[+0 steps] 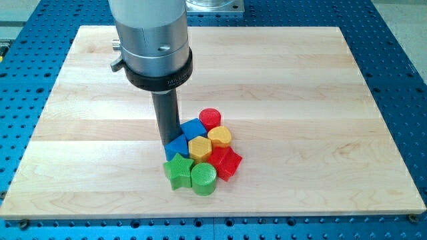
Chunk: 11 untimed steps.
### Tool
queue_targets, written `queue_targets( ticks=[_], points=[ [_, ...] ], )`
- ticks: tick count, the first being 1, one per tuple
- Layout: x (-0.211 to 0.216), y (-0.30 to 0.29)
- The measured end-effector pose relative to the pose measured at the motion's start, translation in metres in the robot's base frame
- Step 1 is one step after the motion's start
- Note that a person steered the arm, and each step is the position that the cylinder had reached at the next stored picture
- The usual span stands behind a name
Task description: Push the green star to the bottom right corner of the board
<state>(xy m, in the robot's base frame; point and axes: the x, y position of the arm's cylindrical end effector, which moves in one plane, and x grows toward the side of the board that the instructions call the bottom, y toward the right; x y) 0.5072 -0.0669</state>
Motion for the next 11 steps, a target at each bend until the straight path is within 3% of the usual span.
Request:
queue_targets(
  ticks=[3,4,6,8,9,10,11],
  points=[
    [0.056,-0.039],
    [0.067,-0.027],
    [0.061,0.101],
    [0.077,0.051],
    [0.111,0.068],
    [0.106,0.116],
    [0.105,0.208]
  ],
)
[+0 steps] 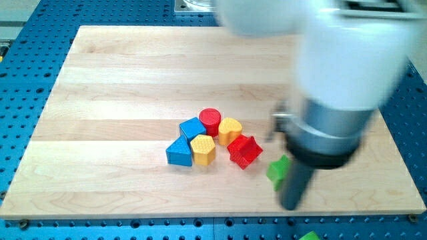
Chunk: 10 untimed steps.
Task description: Push the green star to the bottom right corner of the board
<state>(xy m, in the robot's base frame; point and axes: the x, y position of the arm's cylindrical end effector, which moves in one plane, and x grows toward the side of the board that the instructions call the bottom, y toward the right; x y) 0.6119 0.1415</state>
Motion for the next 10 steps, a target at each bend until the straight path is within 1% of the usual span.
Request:
queue_targets(
  ticks=[1,2,3,4,5,6,7,8,9,10],
  points=[
    [0.006,0.016],
    [-0.005,-0.036],
    [-0.029,-0.069],
    [-0.047,-0.069],
    [-0.068,-0.053],
    [-0.067,0.001],
    [-0.067,0.004],
    [-0.070,-0.012],
    [-0.073,0.048],
    [-0.043,0.052]
  ],
)
